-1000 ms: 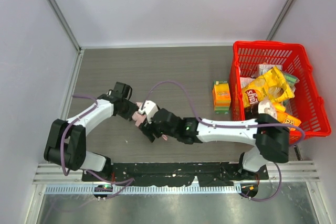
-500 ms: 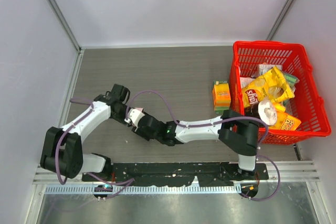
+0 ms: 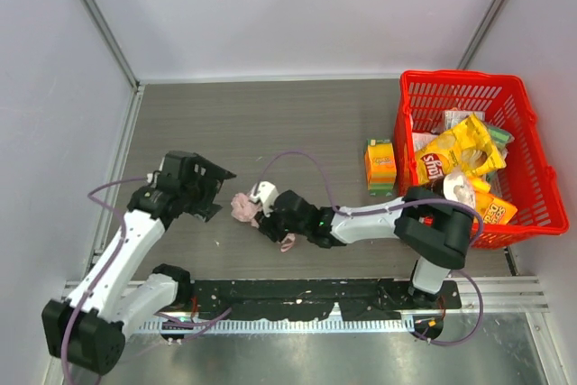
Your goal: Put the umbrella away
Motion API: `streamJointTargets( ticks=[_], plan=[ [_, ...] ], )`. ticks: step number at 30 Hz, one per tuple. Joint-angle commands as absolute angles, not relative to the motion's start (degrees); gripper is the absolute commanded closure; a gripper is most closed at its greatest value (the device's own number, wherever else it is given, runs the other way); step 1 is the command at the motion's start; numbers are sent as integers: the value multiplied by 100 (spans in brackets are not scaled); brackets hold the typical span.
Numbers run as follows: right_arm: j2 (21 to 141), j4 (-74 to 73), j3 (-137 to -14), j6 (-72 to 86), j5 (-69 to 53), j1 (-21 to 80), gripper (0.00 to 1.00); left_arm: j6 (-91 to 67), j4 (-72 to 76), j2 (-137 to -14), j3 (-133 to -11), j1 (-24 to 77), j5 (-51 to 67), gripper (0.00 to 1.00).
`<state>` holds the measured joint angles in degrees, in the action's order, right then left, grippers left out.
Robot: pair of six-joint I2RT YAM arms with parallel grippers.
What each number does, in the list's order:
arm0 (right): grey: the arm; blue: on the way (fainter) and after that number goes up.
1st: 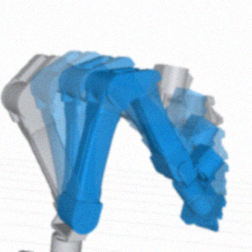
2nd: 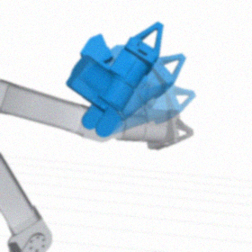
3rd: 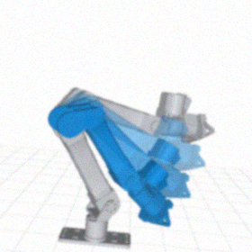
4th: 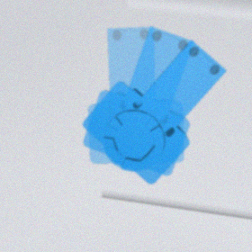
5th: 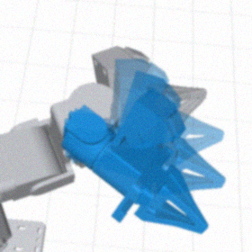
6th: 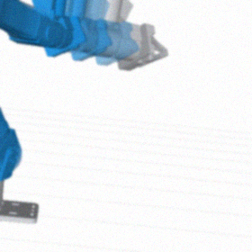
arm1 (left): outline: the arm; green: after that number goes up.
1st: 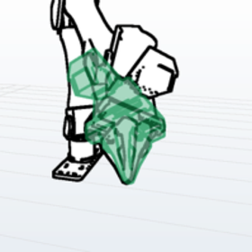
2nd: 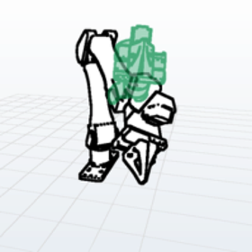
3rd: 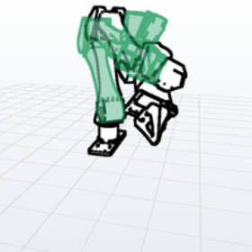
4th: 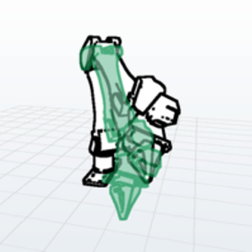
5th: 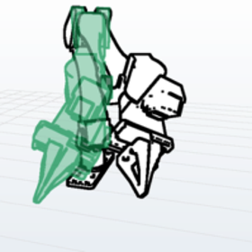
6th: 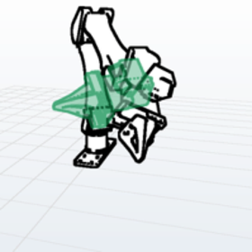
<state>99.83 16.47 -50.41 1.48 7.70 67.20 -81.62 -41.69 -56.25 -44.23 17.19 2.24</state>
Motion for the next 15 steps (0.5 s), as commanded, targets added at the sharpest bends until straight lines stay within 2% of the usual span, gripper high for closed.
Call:
streamJointTargets(
  ticks=[1,3,5,11,15],
  plan=[
    [9291,3486,-4291,1431,-1105,6022,99,-7385,-3972,-4853,-4684,1591,-552,0],
    [9316,4144,-4044,2045,-2157,5435,99,-7007,-3981,-4432,-4755,1582,-1035,0],
    [9438,4707,-3964,2931,-2616,5047,99,-6646,-3859,-4089,-4729,1582,-1274,0],
    [10431,4913,-4833,4707,-2892,3948,99,-5819,-3428,-3253,-4588,1573,-1214,0],
    [11372,3957,-6211,5106,-2436,3596,99,-5564,-3139,-2971,-4351,1582,-678,0]
  ],
)
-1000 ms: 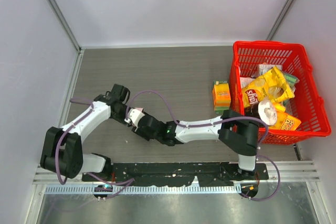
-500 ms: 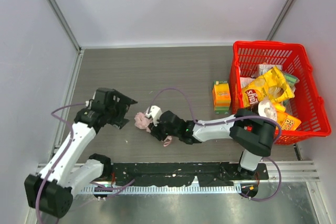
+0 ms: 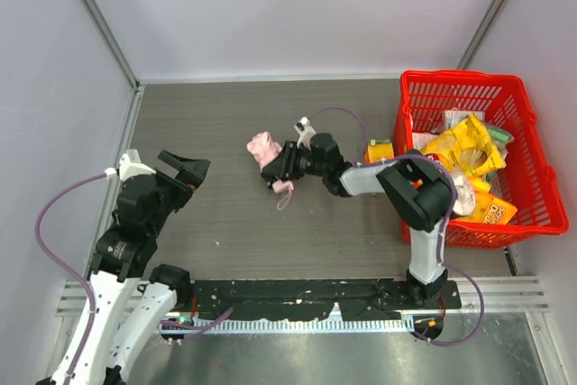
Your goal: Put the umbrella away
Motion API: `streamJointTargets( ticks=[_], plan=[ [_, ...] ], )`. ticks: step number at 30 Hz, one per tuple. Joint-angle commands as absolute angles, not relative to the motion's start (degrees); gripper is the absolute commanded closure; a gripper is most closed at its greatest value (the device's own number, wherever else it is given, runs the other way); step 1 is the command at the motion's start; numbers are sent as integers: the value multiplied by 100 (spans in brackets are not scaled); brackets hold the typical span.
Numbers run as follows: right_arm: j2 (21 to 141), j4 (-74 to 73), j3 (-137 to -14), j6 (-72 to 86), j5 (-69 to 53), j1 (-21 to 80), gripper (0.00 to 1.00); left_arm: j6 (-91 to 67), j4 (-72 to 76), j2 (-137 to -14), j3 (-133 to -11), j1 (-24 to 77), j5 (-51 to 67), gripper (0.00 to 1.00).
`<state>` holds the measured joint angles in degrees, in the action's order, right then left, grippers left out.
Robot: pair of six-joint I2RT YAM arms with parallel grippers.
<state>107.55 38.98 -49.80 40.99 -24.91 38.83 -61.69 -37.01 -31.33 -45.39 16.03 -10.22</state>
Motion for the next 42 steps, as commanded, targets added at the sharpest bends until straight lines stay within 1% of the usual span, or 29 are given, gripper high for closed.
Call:
streamJointTargets(
  ticks=[1,4,5,9,11,14,17,18,19,20,21,22,23,24,29,36,40,42],
  plan=[
    [11695,3755,-6692,5133,-2182,3543,99,-5537,-3033,-2910,-4281,1573,-485,0],
    [12373,3744,-7644,5369,-1917,3472,99,-5546,-2778,-2708,-4052,1582,-54,0],
    [12749,3657,-8186,5431,-1725,3437,99,-5572,-2760,-2664,-3991,1573,-27,0],
    [13883,3595,-9646,5800,-1346,3384,99,-5651,-2856,-2470,-3885,1573,263,0],
    [14307,3185,-10288,5740,-1092,3384,97,-5651,-2953,-2391,-3885,1573,307,0],
    [14642,3050,-10660,5669,-844,3401,93,-5581,-3093,-2286,-3920,1573,290,0],
    [14722,2770,-10836,5389,-616,3384,83,-5511,-3138,-2276,-3955,1591,299,0],
    [14678,2560,-10854,5301,-476,3384,75,-5485,-3138,-2285,-3964,1582,308,0],
    [14634,2471,-10863,5074,-414,3384,71,-5476,-3138,-2285,-3981,1573,325,0],
    [14529,2261,-10846,4923,-300,3384,54,-5467,-3138,-2294,-3999,1582,334,0],
    [14450,2128,-10854,4713,-247,3375,47,-5467,-3138,-2294,-4008,1582,343,0],
    [14327,1857,-10898,4589,-168,3384,39,-5458,-3138,-2285,-4017,1582,360,0],
    [14265,1646,-10933,4362,-123,3384,33,-5467,-3138,-2268,-4017,1591,360,0],
    [14143,1261,-11029,4133,-19,3384,25,-5475,-3138,-2268,-4017,1582,360,0],
    [13519,38,-11048,3569,412,3357,23,-5511,-3146,-2215,-3999,1573,396,0],
    [12359,-799,-10415,2797,887,3428,21,-5511,-3243,-2189,-4052,1573,413,0],
    [11471,-1642,-10126,2112,1414,3805,21,-5467,-3278,-2215,-4113,1573,404,0],
    [10639,-2029,-9731,1794,1932,4121,21,-5441,-3287,-2232,-4175,1573,422,0]
  ],
)
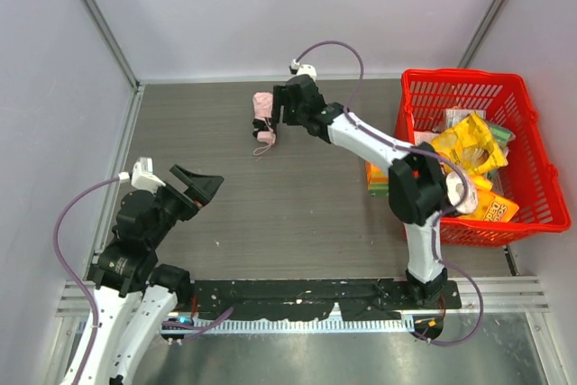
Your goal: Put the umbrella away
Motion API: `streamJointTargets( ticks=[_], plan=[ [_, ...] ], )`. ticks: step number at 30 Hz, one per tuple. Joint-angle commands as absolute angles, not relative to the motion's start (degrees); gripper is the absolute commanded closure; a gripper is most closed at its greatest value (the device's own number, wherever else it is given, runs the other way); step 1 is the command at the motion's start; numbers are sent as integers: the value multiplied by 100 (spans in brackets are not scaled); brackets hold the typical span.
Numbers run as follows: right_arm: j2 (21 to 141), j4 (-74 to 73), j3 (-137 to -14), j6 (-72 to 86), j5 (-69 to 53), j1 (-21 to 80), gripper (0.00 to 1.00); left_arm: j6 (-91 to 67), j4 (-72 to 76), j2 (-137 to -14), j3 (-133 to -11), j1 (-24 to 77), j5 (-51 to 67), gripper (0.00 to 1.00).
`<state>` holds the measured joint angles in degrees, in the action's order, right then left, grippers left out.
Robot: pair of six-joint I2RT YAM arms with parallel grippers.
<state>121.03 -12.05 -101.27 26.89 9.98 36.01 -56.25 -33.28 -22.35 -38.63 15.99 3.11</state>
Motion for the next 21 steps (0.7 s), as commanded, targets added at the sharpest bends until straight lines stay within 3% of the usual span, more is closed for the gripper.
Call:
streamJointTargets(
  ticks=[1,9,16,21],
  plan=[
    [10417,-2169,-9373,1636,2308,4357,20,-5423,-3287,-2241,-4192,1582,413,0],
    [6937,-2486,-6850,1607,3612,5774,17,-5405,-2928,-2083,-4157,1582,457,0],
    [4003,-2902,-6364,1390,3315,5810,17,-5423,-2312,-1811,-4324,1573,527,0],
    [2929,-2356,-6144,1055,2910,5801,17,-5432,-2268,-1749,-4526,1573,396,0]
  ],
)
